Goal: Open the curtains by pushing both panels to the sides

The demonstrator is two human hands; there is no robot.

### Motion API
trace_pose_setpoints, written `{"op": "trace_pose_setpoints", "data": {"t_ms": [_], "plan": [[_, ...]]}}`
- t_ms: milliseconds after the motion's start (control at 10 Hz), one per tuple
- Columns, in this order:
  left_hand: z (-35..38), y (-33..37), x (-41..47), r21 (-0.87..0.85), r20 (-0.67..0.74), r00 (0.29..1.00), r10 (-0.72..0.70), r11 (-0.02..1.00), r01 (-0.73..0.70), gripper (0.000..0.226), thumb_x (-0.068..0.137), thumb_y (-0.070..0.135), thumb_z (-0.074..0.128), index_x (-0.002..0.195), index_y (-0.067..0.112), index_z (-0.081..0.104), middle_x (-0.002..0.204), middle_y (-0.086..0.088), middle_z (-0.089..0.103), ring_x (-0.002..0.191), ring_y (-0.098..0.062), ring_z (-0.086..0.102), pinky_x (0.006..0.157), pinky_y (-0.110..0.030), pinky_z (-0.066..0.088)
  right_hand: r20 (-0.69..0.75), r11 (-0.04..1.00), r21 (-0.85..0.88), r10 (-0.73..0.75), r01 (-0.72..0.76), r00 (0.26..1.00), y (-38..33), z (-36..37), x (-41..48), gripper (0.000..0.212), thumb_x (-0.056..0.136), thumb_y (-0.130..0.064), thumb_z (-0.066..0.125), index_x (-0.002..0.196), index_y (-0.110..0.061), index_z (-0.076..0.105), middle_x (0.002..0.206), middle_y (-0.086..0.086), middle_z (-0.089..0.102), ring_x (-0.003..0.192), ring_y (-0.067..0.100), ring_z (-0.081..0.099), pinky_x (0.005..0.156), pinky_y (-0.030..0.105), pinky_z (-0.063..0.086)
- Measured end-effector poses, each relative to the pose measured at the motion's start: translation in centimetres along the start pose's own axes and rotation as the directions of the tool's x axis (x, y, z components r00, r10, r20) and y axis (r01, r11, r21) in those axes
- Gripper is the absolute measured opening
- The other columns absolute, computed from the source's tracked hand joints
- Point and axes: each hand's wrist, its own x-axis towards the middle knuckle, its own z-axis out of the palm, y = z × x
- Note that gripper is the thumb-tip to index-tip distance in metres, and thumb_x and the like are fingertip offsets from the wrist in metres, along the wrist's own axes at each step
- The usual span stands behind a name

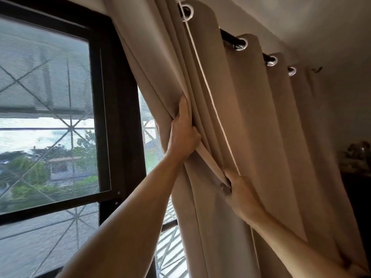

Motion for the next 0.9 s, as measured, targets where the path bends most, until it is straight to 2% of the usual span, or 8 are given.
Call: {"op": "trace_pose_setpoints", "data": {"t_ms": [200, 300, 400, 500, 600, 700, 800, 900], "plan": [[-3.2, 0.1, -1.8, 0.060, 0.051, 0.998, -0.044, 0.997, 0.041, 0.086, 0.087, 0.000, 0.056, 0.153, 0.020, 0.004, 0.104, -0.007, 0.060, 0.084, -0.022, 0.066, 0.077, -0.041, 0.061, 0.059, 0.994, 0.112, -0.007, 0.000, 0.998, -1.5, 2.4, -1.5, 0.043, 0.083, -0.007, 0.062, 0.121, -0.025, 0.056, 0.100, 0.002, 0.069, 0.090, 0.019, 0.066, 0.074, 0.022, 0.045], [-4.9, -0.2, -3.0, 0.087, 0.044, 0.998, -0.039, 0.996, 0.035, 0.087, 0.087, 0.003, 0.060, 0.152, 0.022, 0.005, 0.115, -0.005, 0.059, 0.093, -0.020, 0.066, 0.083, -0.040, 0.060, 0.065, 0.986, 0.163, -0.043, 0.032, 0.997, -2.7, 4.0, -2.6, 0.044, 0.082, -0.006, 0.062, 0.123, -0.021, 0.056, 0.100, 0.006, 0.069, 0.090, 0.022, 0.065, 0.076, 0.023, 0.046], [-6.3, -0.9, -4.4, 0.129, 0.037, 0.999, -0.030, 0.991, 0.025, 0.088, 0.083, 0.002, 0.059, 0.152, 0.021, 0.008, 0.105, -0.008, 0.064, 0.084, -0.023, 0.067, 0.077, -0.046, 0.060, 0.071, 0.972, 0.228, -0.068, 0.051, 0.995, -4.0, 5.7, -3.7, 0.044, 0.080, -0.006, 0.063, 0.120, -0.021, 0.056, 0.094, 0.006, 0.069, 0.085, 0.023, 0.065, 0.077, 0.033, 0.053], [-8.1, -1.4, -5.9, 0.156, 0.019, 0.999, -0.034, 0.987, 0.030, 0.089, 0.080, 0.002, 0.060, 0.153, 0.019, 0.013, 0.102, -0.007, 0.066, 0.075, -0.017, 0.066, 0.074, -0.032, 0.058, 0.056, 0.963, 0.261, -0.079, 0.062, 0.995, -5.7, 6.6, -4.9, 0.042, 0.081, -0.011, 0.063, 0.120, -0.024, 0.054, 0.092, 0.003, 0.071, 0.083, 0.020, 0.066, 0.077, 0.033, 0.054], [-10.5, -1.5, -7.8, 0.164, 0.012, 0.998, -0.057, 0.985, 0.054, 0.090, 0.082, 0.014, 0.070, 0.153, 0.020, 0.015, 0.111, 0.005, 0.066, 0.072, 0.012, 0.059, 0.069, 0.003, 0.043, 0.045, 0.945, 0.319, -0.086, 0.067, 0.995, -7.8, 6.5, -6.3, 0.041, 0.081, -0.014, 0.066, 0.118, -0.027, 0.053, 0.083, -0.006, 0.068, 0.069, 0.010, 0.066, 0.063, 0.013, 0.046], [-12.9, -1.2, -9.7, 0.033, 0.065, 0.988, -0.140, 0.990, 0.139, 0.098, 0.079, 0.050, 0.072, 0.153, 0.024, 0.014, 0.137, 0.004, 0.056, 0.114, 0.008, 0.057, 0.098, -0.020, 0.050, 0.048, 0.911, 0.411, -0.062, 0.037, 0.997, -9.5, 5.6, -7.1, 0.050, 0.078, -0.018, 0.069, 0.121, -0.031, 0.047, 0.090, -0.007, 0.066, 0.072, 0.004, 0.063, 0.059, 0.010, 0.045], [-17.0, -0.7, -13.2, 0.009, 0.127, 0.965, -0.229, 0.973, 0.230, 0.083, 0.088, 0.053, 0.058, 0.154, 0.030, 0.014, 0.162, 0.005, 0.022, 0.144, -0.001, 0.021, 0.119, -0.039, 0.027, 0.044, 0.830, 0.558, -0.052, 0.019, 0.998, -11.7, 4.1, -8.2, 0.064, 0.074, -0.017, 0.076, 0.125, -0.030, 0.041, 0.104, -0.005, 0.064, 0.089, 0.010, 0.063, 0.077, 0.031, 0.053], [-22.5, -0.6, -19.8, -0.115, 0.094, 0.952, -0.290, 0.947, 0.299, 0.070, 0.092, 0.044, 0.054, 0.152, 0.028, 0.024, 0.156, -0.001, 0.037, 0.142, -0.004, 0.034, 0.113, -0.031, 0.035, 0.023, 0.743, 0.666, -0.117, 0.072, 0.993, -14.2, 2.3, -9.7, 0.080, 0.068, -0.023, 0.083, 0.131, -0.027, 0.034, 0.120, -0.005, 0.057, 0.104, 0.001, 0.058, 0.094, 0.031, 0.047]]}}
